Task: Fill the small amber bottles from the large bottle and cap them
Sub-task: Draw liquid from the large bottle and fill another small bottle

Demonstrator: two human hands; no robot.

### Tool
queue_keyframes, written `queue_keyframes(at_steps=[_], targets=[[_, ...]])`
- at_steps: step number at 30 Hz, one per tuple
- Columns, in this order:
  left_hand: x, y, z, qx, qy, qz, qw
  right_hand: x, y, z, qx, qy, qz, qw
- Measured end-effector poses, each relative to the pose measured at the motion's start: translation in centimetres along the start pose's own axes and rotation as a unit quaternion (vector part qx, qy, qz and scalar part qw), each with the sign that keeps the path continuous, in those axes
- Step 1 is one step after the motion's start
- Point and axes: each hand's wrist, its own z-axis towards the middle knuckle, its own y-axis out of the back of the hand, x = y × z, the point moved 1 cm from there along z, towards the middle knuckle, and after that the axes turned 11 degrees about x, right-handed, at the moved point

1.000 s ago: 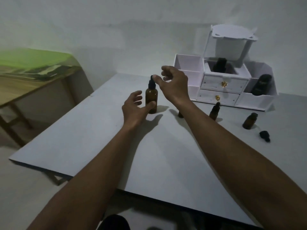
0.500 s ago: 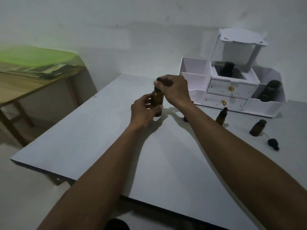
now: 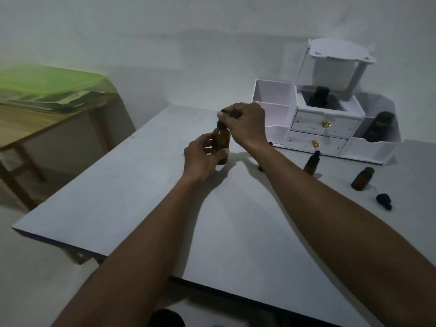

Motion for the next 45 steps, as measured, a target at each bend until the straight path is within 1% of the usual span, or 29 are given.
queue_keyframes(at_steps=[3, 7, 9, 11, 13, 15, 16, 18, 20, 23, 25, 27, 29, 32, 36, 39, 45], targets=[[-0.1, -0.1, -0.1, -0.005, 0.003, 0.001, 1.0, 0.5, 0.5, -0.2, 0.002, 0.012, 0.012, 1.0], [0.0, -0.3, -0.3, -0.008, 0.001, -0.007, 1.0, 2.0, 1.8, 0.4, -0.028, 0.047, 0.025, 0.998], [0.0, -0.4, -0.5, -0.036, -0.004, -0.005, 0.999, 2.9, 2.9, 0.9, -0.048, 0.064, 0.034, 0.996], [-0.5, -0.4, -0.8, -0.087, -0.041, 0.011, 0.995, 3.7, 4.3, 1.4, -0.066, 0.079, 0.052, 0.993], [-1.1, -0.6, -1.0, -0.136, -0.114, 0.047, 0.983, 4.3, 6.2, 1.7, -0.085, 0.086, 0.083, 0.989], [-2.1, -1.2, -1.8, -0.162, -0.17, 0.049, 0.971, 4.5, 8.2, 1.8, -0.1, 0.084, 0.12, 0.984], [-2.7, -1.8, -2.4, -0.161, -0.187, 0.034, 0.968, 4.4, 9.3, 1.8, -0.109, 0.082, 0.131, 0.982], [-4.0, -3.7, -3.8, -0.134, -0.207, -0.004, 0.969, 3.8, 11.8, 1.2, -0.133, 0.078, 0.139, 0.978], [-5.0, -6.2, -5.2, -0.072, -0.202, -0.024, 0.976, 2.7, 14.3, 0.1, -0.158, 0.072, 0.137, 0.975], [-5.7, -11.0, -7.0, 0.06, -0.165, -0.024, 0.984, 0.2, 18.1, -2.3, -0.201, 0.055, 0.123, 0.97], [-5.8, -14.2, -8.0, 0.135, -0.13, -0.024, 0.982, -1.9, 20.4, -4.1, -0.225, 0.035, 0.095, 0.969], [-6.0, -17.1, -8.5, 0.189, -0.105, -0.017, 0.976, -3.9, 22.4, -6.0, -0.245, 0.009, 0.068, 0.967], [-6.1, -19.2, -8.5, 0.22, -0.076, -0.003, 0.973, -5.6, 23.9, -7.5, -0.258, -0.012, 0.055, 0.964], [-6.1, -21.9, -8.4, 0.235, -0.035, -0.02, 0.971, -7.6, 25.4, -9.2, -0.283, -0.035, 0.043, 0.957], [-6.7, -24.2, -7.8, 0.212, 0.02, -0.055, 0.975, -9.2, 26.5, -10.3, -0.327, -0.046, 0.035, 0.943], [-7.0, -25.3, -7.1, 0.205, 0.017, -0.052, 0.977, -10.1, 26.7, -10.8, -0.343, -0.049, 0.025, 0.938], [-7.3, -27.1, -5.2, 0.193, -0.004, -0.011, 0.981, -11.2, 26.8, -11.4, -0.345, -0.06, 0.012, 0.937]])
